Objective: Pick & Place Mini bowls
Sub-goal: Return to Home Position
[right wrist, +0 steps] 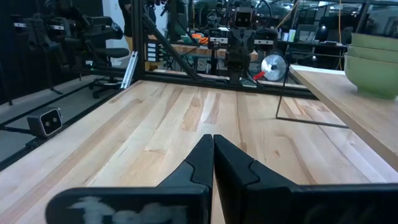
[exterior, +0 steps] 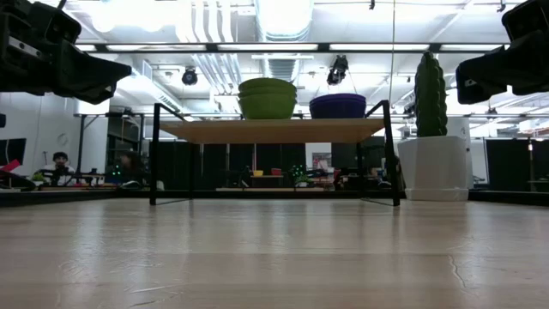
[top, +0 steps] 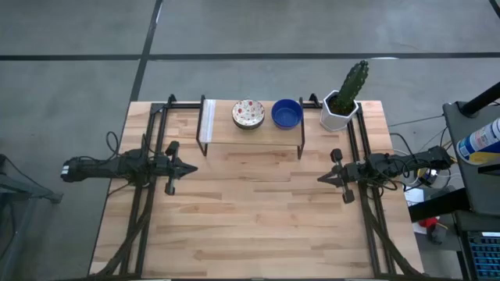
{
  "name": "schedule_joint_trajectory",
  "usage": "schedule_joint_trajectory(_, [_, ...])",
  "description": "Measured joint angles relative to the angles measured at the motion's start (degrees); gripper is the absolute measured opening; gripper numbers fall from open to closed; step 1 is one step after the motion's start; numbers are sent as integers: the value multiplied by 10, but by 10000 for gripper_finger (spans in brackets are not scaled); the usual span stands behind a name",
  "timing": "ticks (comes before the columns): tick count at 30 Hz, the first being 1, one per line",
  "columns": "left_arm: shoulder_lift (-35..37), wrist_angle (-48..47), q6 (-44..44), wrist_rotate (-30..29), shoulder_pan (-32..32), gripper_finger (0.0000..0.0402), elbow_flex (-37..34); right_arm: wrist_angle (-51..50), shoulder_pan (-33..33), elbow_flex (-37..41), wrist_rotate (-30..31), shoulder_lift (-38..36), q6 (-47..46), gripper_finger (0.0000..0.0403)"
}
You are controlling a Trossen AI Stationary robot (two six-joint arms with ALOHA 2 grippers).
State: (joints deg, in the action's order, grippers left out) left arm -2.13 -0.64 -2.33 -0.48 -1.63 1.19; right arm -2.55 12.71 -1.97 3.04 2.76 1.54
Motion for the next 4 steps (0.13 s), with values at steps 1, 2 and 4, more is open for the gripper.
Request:
schedule_joint_trajectory(1, [0, 0, 0, 0, 0, 0, 0, 0, 0, 0, 0, 0, 1, 8])
schedule_joint_trajectory(2, [0, 0, 0, 0, 0, 0, 0, 0, 0, 0, 0, 0, 1, 8])
schedule_joint_trajectory(4, [0, 0, 0, 0, 0, 0, 0, 0, 0, 0, 0, 0, 0, 8])
